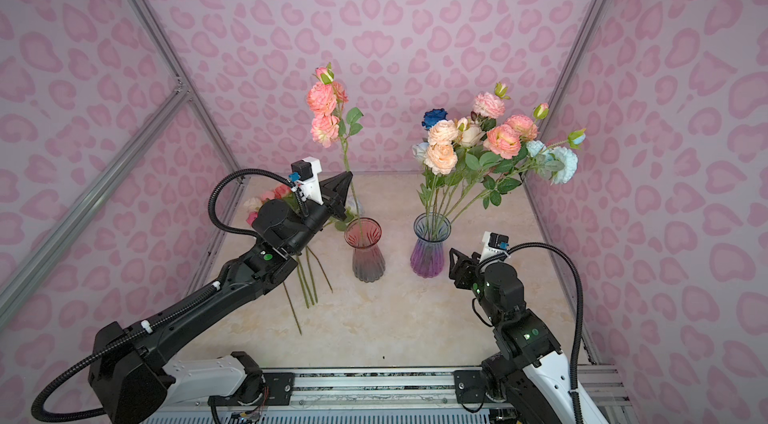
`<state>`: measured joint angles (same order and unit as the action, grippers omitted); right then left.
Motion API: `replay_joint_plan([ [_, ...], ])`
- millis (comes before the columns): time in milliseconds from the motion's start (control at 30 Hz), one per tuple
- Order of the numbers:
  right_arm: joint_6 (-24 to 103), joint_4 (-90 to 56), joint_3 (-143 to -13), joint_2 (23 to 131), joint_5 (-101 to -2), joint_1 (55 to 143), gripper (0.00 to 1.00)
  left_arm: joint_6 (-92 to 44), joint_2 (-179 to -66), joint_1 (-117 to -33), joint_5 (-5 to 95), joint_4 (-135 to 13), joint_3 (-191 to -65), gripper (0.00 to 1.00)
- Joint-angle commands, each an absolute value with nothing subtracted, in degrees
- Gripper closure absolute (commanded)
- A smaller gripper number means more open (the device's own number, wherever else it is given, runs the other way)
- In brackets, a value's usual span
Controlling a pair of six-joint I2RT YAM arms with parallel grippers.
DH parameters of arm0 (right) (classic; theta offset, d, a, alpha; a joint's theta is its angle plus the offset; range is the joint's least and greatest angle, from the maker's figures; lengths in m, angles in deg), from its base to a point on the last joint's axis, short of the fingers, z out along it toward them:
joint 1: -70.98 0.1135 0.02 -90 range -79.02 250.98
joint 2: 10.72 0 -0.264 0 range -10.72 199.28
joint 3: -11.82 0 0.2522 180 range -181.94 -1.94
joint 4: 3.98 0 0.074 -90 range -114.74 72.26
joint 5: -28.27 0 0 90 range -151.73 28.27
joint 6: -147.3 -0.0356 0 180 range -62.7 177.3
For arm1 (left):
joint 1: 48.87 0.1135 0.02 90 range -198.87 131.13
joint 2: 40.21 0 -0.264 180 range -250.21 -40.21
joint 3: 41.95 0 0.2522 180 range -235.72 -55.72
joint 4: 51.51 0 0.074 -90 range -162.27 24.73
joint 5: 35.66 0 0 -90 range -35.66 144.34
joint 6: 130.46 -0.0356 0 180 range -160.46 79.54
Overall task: Arrange the flowers into the vase
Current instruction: 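Lift the pink rose with the left gripper and carry it over the pink vase, then lower the rose stem into the pink vase and open the left gripper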
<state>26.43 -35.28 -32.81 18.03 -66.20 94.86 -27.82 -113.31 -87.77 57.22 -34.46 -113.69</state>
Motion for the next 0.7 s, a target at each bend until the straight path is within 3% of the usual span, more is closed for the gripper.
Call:
replay_joint_plan([
  [0,26.27,-35.84,-32.17,17.48,-67.08,94.90,0.32,-28.59,-114.15,-88.01,58.04,-33.31,-113.55,0.97],
  [133,26.56,-35.51,-32.26,18.34,-66.77,94.89,0.32,-27.90,-114.30,-88.25,58.22,-33.48,-112.07,0.96],
  [267,26.55,-34.80,-32.35,19.58,-66.11,94.86,0.31,-27.23,-114.54,-88.20,59.50,-37.51,-112.54,0.74],
  [367,26.57,-34.71,-32.61,19.86,-66.24,94.89,0.32,-27.02,-114.26,-88.20,59.66,-39.96,-112.47,0.68],
  [667,26.04,-34.53,-31.77,19.07,-66.08,94.90,0.32,-24.67,-107.89,-88.42,61.76,-44.18,-106.43,0.67],
])
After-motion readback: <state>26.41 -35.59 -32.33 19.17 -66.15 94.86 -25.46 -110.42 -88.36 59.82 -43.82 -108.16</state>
